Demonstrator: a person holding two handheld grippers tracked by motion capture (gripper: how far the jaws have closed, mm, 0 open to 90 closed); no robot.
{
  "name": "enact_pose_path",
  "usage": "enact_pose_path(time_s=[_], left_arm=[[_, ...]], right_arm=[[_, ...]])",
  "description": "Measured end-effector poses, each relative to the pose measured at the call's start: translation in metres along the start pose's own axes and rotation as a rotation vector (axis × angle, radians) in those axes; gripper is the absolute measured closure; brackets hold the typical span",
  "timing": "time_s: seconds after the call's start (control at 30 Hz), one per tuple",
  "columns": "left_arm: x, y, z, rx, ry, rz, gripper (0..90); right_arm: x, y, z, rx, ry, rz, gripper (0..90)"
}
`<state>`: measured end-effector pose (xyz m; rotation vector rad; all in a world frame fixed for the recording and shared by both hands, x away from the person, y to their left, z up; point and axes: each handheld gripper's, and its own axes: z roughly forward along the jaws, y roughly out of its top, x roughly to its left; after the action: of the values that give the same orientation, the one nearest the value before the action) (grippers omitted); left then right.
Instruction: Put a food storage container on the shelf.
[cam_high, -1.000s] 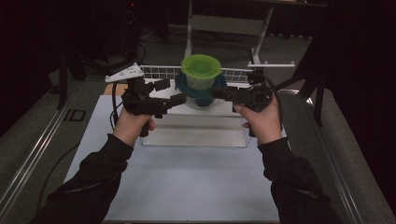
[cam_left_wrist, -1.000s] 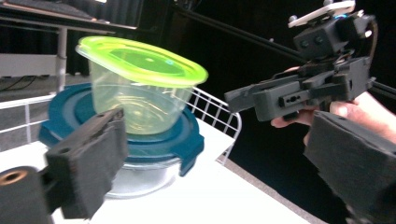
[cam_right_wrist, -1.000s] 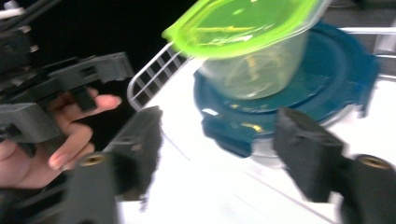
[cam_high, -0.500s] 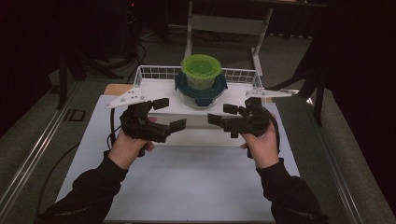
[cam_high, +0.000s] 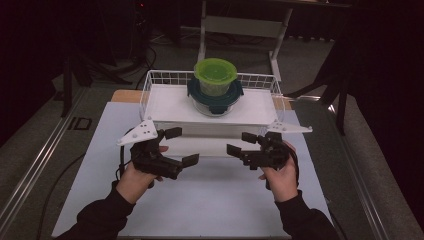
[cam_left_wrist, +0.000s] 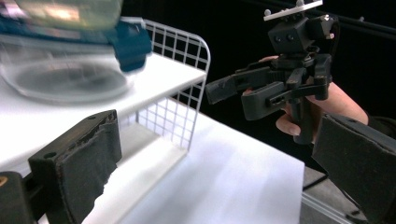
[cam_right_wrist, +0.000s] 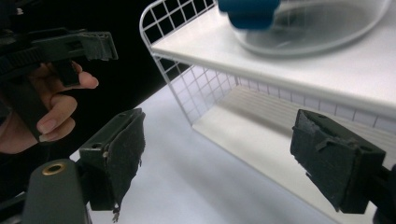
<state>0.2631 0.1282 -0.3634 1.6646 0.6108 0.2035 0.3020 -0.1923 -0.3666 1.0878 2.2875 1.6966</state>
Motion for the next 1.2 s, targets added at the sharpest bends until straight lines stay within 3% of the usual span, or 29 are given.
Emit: enact_pose_path(time_s=[0.3, 0.9, 1.07, 1.2], left_arm=[[-0.008, -0.028, 0.002, 0.037, -0.021, 0.030, 1.0], [-0.014, -0.095, 0.001, 0.113, -0.038, -0.003, 1.1], [-0.015, -0.108, -0.001, 0.116, -0.032, 0.007, 1.1], [-0.014, -0.119, -0.001, 0.113, -0.025, -0.012, 1.1]], right_arm=[[-0.007, -0.034, -0.002, 0.014, -0.013, -0.017, 17.1], [-0.021, -0.097, -0.011, 0.055, -0.025, 0.006, 16.9], [-0.026, -0.113, -0.013, 0.068, -0.038, 0.003, 16.9], [-0.030, -0.126, -0.014, 0.087, -0.046, -0.004, 16.9]])
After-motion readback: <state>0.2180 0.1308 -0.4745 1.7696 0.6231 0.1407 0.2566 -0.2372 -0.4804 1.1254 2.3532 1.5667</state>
